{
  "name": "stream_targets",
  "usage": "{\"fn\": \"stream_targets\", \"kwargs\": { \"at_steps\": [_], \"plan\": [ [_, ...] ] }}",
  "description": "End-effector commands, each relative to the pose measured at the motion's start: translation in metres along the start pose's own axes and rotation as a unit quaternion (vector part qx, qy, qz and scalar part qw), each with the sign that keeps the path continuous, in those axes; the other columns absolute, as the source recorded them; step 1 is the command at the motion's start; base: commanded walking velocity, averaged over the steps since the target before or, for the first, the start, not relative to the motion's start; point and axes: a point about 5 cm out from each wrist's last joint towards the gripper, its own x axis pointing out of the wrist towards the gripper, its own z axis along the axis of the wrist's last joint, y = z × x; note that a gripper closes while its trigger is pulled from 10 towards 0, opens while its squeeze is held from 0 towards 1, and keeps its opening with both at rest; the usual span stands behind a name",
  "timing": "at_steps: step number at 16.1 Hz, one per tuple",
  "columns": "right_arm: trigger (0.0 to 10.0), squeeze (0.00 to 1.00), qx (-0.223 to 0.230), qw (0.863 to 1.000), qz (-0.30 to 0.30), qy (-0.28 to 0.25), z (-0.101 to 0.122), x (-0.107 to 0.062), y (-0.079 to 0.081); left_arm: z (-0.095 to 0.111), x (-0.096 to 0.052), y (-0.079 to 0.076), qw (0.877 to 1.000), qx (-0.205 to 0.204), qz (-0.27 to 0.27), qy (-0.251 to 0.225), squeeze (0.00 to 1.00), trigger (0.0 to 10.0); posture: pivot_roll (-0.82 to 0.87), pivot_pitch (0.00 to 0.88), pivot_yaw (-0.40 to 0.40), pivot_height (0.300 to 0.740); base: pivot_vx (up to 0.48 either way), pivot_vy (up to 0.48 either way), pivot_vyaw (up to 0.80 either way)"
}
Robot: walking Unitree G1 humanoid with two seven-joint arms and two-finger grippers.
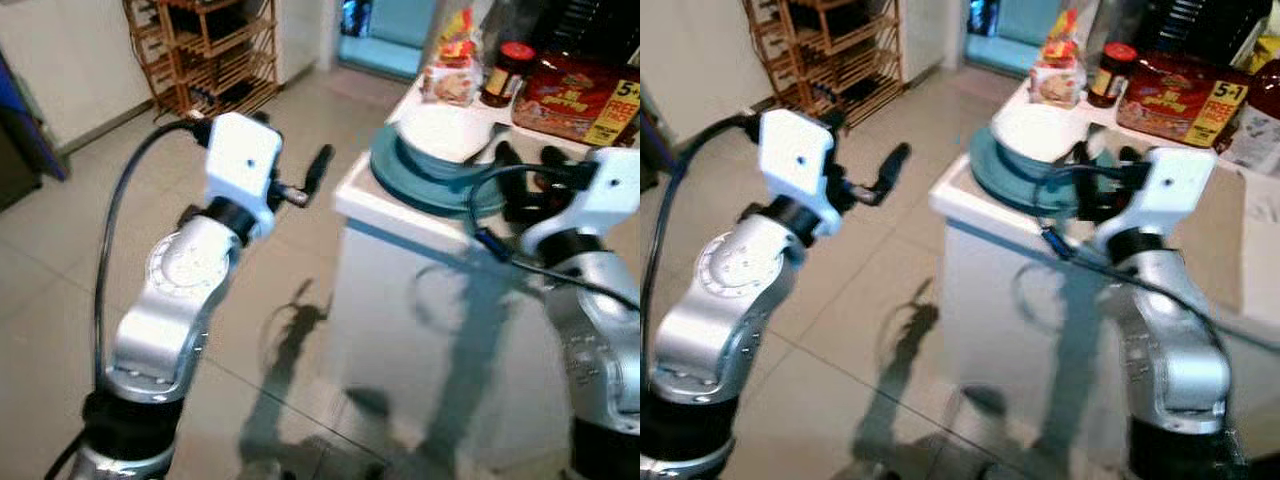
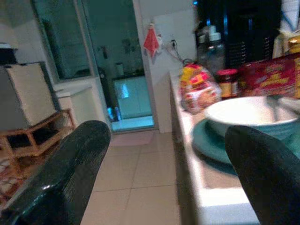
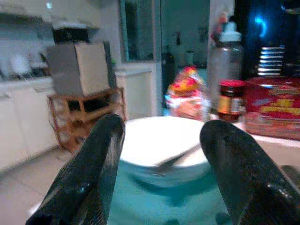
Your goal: Setting the table
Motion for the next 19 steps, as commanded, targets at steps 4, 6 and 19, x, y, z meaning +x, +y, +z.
{"fn": "stream_targets", "kwargs": {
  "at_steps": [4, 6, 19],
  "plan": [
    [10.0, 0.00, 0.003, 1.000, -0.023, -0.010, 0.004, -0.008, -0.001, -0.001, -0.001, -0.006, 1.000, -0.016, -0.010, -0.003, 0.00, 10.0, 0.02, 0.063, -0.018, 0.740, 0.000, 0.480, 0.00],
    [10.0, 0.00, 0.003, 1.000, -0.018, -0.006, 0.004, -0.008, 0.007, -0.011, -0.005, -0.002, 0.999, -0.029, 0.027, 0.030, 0.00, 10.0, 0.01, 0.065, -0.021, 0.740, 0.000, 0.137, -0.40],
    [10.0, 0.00, -0.026, 0.999, -0.002, 0.036, -0.020, -0.002, 0.035, -0.024, -0.023, 0.007, 0.996, 0.004, 0.077, 0.055, 0.00, 10.0, -0.01, 0.082, -0.065, 0.740, 0.000, -0.230, -0.24]
  ]
}}
